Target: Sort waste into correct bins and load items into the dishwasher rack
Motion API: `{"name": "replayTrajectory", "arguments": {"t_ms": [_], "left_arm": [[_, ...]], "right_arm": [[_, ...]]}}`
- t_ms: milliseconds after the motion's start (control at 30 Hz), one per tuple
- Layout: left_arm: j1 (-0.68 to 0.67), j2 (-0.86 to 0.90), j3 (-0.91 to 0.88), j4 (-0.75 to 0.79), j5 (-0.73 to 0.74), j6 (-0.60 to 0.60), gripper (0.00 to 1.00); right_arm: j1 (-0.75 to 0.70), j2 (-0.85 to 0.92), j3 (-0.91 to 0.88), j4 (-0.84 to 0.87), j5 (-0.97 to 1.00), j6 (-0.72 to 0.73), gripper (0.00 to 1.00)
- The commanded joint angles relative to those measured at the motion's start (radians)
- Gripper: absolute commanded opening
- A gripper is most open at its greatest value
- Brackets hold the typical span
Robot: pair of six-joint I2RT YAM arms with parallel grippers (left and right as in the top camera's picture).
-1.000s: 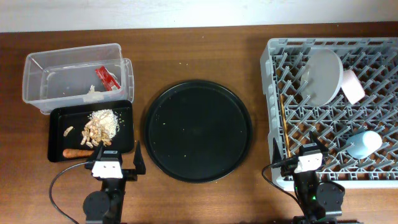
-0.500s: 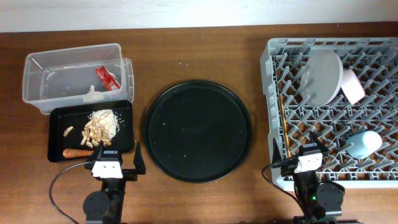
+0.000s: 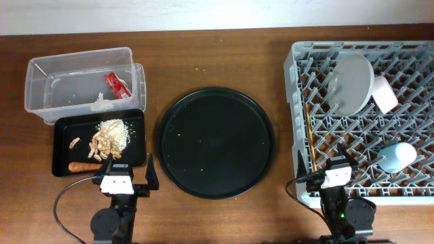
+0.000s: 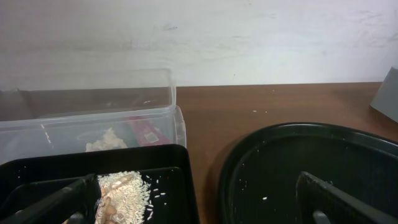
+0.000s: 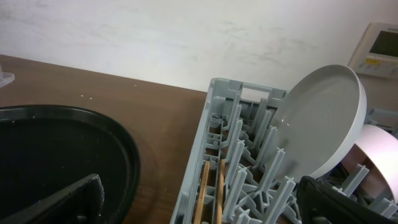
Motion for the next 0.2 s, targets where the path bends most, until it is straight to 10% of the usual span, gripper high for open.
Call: {"name": "replayTrajectory", "arguments": {"t_ms": [0, 167], "left_arm": [[0.006, -0.006, -0.005, -0.004, -0.003, 0.016, 0.99], [0.006, -0.006, -0.005, -0.004, -0.003, 0.016, 0.99]], "right_arm": [[0.006, -0.006, -0.005, -0.004, 0.002, -0.006, 0.98], [0.006, -0.006, -0.005, -0.004, 0.002, -0.006, 0.98]]}}
